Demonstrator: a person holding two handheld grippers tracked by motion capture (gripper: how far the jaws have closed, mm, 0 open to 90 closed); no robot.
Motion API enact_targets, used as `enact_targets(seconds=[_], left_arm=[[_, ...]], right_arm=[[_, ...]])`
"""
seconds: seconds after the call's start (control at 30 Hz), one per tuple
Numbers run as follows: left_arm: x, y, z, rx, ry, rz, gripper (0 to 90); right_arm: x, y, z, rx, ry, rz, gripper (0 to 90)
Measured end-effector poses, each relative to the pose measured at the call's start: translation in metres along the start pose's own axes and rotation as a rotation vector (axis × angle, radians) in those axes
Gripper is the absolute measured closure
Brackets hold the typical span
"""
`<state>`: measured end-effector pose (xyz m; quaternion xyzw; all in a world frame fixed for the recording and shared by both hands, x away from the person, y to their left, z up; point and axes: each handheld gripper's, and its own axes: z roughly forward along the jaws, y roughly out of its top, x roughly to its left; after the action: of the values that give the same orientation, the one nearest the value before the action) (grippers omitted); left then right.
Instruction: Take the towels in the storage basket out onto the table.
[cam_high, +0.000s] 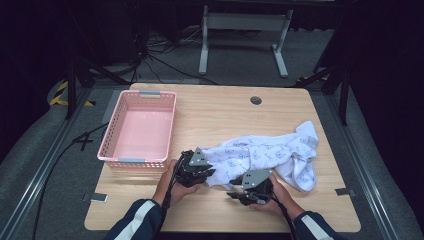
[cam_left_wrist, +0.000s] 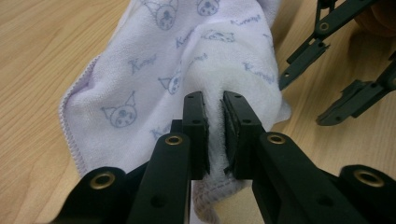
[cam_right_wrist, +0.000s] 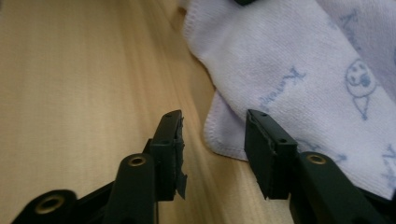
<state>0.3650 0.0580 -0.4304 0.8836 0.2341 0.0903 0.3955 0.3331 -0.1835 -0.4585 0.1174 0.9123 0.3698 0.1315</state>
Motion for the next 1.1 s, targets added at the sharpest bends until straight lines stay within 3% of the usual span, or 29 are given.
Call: enact_targets(seconds=[0.2,0.33,0.4,0.57,0.63,0.73,0.77,0.8,0.87,0.97,1.1], left_arm=[[0.002,-0.002,0.004,0.013,-0.013,-0.014,78.7],[0.003,-0.002,0.003,0.01,-0.003,-0.015,78.7],[0.003,-0.003,0.003,0.012,0.001,-0.017,78.0],[0.006,-0.003,-0.003,-0.005,0.022,-0.026,77.1],[0.006,-0.005,-0.004,0.002,0.011,-0.028,78.3],[0.006,-0.007,-0.001,0.025,0.008,-0.016,80.1],[0.004,-0.007,0.001,0.036,0.004,-0.014,80.0],[0.002,-0.007,0.002,0.042,0.007,-0.003,79.3],[-0.001,-0.006,0.004,0.043,0.005,0.005,75.0],[-0.008,0.0,0.011,0.052,0.018,0.036,69.2],[-0.011,0.005,0.03,0.074,0.023,0.031,55.7]], right_arm=[[-0.006,0.002,0.012,0.0,-0.007,0.02,57.4],[-0.011,0.002,0.013,0.004,0.036,0.064,81.2],[-0.012,0.003,0.01,0.033,0.027,0.055,86.0],[-0.007,-0.002,-0.008,0.091,0.05,0.039,87.7],[-0.001,-0.007,-0.025,0.078,0.099,0.042,87.7],[0.006,-0.011,-0.038,0.073,0.119,0.044,87.8],[0.017,-0.018,-0.053,0.069,0.152,0.048,87.7],[0.021,-0.021,-0.057,0.072,0.155,0.047,87.7],[0.028,-0.025,-0.062,0.073,0.18,0.046,87.6],[0.049,-0.035,-0.071,0.093,0.225,0.033,87.4],[0.07,-0.038,-0.075,0.091,0.258,0.029,87.4]])
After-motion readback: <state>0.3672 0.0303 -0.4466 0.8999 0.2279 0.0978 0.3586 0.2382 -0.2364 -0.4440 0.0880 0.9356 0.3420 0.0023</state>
